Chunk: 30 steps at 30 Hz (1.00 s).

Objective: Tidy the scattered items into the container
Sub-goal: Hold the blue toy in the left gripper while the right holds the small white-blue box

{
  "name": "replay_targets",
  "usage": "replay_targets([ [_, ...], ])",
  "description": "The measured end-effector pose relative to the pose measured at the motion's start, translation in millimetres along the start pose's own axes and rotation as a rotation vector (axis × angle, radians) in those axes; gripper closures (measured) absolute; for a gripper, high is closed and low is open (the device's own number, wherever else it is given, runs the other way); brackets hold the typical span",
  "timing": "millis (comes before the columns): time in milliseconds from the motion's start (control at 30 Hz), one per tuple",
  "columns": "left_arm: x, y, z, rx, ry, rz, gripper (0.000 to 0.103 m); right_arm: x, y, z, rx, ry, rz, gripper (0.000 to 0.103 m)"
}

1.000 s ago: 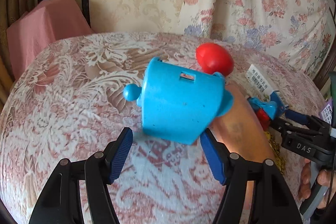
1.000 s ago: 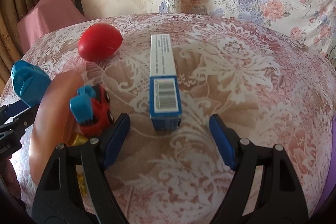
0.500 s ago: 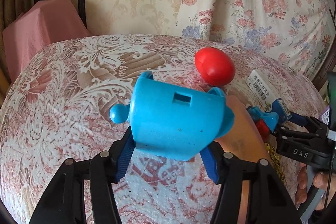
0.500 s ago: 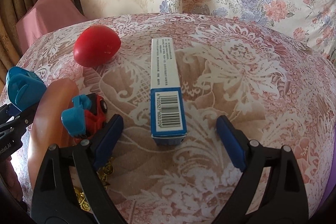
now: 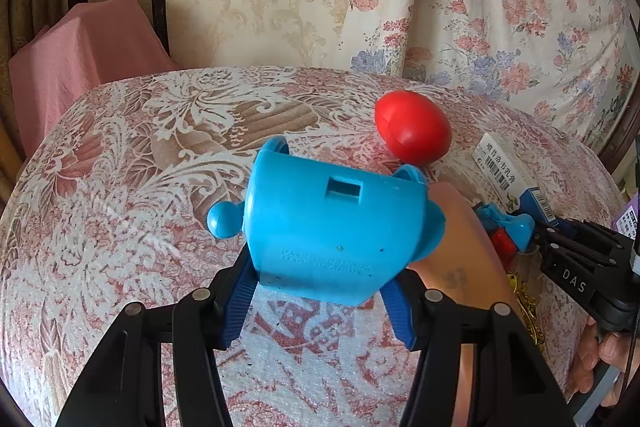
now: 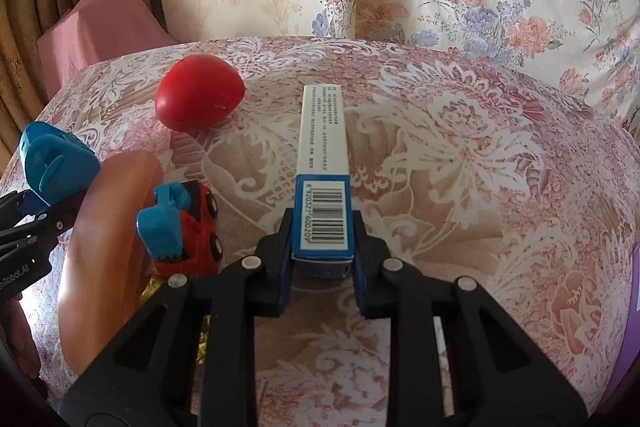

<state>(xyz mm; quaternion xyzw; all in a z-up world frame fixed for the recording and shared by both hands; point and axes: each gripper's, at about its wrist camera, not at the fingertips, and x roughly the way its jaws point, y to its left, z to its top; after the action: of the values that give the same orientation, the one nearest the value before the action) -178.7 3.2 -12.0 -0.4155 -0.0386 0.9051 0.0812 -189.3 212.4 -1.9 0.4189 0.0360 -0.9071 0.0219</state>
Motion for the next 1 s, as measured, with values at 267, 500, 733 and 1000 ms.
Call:
replay_targets([
  [267,-1.5,7.0,-0.4,-0.036,-0.008,0.016,0.046,0.0,-6.3,-0.1,0.031,-0.002,0.002,0.077],
  [500,-2.9,9.5,-0.8,-0.05,-0.016,0.041,0.046,-1.8,-12.4,-0.8,0.062,-0.011,-0.004,0.077],
  [733,-3.4,9.2,-0.4,-0.047,-0.02,0.051,0.046,-3.3,-11.6,-0.6,0.058,-0.019,-0.01,0.077],
  [1000,-2.2,9.0,-0.1,-0.046,-0.012,0.056,0.046,-0.2,-10.7,-0.8,0.053,-0.001,-0.02,0.076],
])
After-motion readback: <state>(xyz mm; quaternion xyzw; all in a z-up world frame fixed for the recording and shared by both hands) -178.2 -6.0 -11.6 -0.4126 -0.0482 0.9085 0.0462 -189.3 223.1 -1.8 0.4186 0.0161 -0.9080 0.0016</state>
